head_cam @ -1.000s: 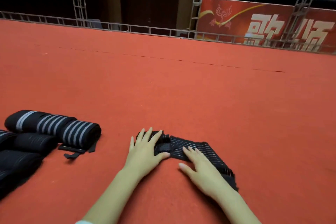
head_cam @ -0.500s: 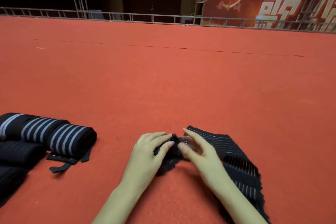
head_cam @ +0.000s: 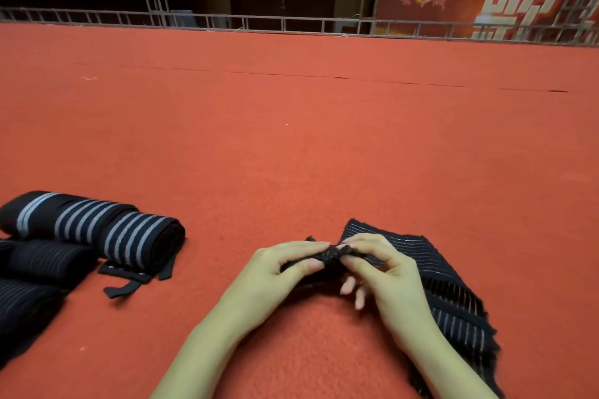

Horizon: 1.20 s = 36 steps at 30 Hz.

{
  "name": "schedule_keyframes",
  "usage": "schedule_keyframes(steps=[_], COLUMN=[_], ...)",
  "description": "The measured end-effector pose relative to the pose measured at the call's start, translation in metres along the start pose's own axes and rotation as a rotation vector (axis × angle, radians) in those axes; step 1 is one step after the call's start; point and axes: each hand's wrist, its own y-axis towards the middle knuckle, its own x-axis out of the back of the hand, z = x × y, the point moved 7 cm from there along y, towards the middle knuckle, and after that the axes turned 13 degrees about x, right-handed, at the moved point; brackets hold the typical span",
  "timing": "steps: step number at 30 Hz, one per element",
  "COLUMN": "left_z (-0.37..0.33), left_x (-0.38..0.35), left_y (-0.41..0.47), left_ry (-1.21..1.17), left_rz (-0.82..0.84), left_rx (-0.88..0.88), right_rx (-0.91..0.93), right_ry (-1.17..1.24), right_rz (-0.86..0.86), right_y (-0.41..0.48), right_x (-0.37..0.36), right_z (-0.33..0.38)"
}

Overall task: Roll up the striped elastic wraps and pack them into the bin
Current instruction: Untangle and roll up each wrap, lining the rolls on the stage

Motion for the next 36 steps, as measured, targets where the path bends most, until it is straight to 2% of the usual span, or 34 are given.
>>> schedule_keyframes(steps=[5,10,15,17,20,22,24,26,29,31,33,34,36], left_z=[0.004,0.003,-0.001,0.005,0.028,0.038,0.038,0.033,0.026,0.010,-0.017,-0.032,-0.056], left_x=[0.001,-0.014,-0.001,0.022,0.073,0.080,0.068,0.060,0.070,0.076,0.069,0.060,0.032], left_y=[0.000,0.002,-0.001,-0.004,-0.013,-0.012,-0.007,-0.007,-0.016,-0.028,-0.032,-0.030,-0.021], left_ry=[-0.050,0.153,0.070,0.042,-0.043,-0.033,0.048,0.167,0.423,0.479,0.386,0.298,0.155], left_rz=[-0.078,-0.150,-0.278,-0.443,-0.723,-0.710,-0.641,-0.640,-0.734,-0.821,-0.749,-0.617,-0.251], left_rx=[0.020,-0.064,-0.090,-0.046,0.140,0.224,0.240,0.268,0.381,0.286,0.089,0.022,-0.010], right_rx=[-0.053,-0.124,-0.166,-0.150,-0.152,-0.171,-0.179,-0.162,-0.121,-0.087,-0.021,0.022,0.092], right_ry=[0.053,0.105,0.064,0.002,0.014,0.008,0.009,0.053,0.078,0.095,0.079,0.048,0.011], right_rz=[0.101,-0.001,-0.037,-0.067,-0.137,-0.130,-0.096,-0.082,-0.095,-0.086,-0.012,0.045,0.153], right_y=[-0.003,-0.003,-0.003,-0.001,0.002,0.002,0.000,0.002,0.007,0.008,0.009,0.011,0.014], right_x=[-0.007,-0.001,0.003,0.011,0.024,0.024,0.018,0.015,0.019,0.019,0.011,0.006,-0.007], right_z=[-0.014,-0.018,-0.022,-0.021,-0.020,-0.023,-0.024,-0.018,-0.007,0.003,0.023,0.036,0.063])
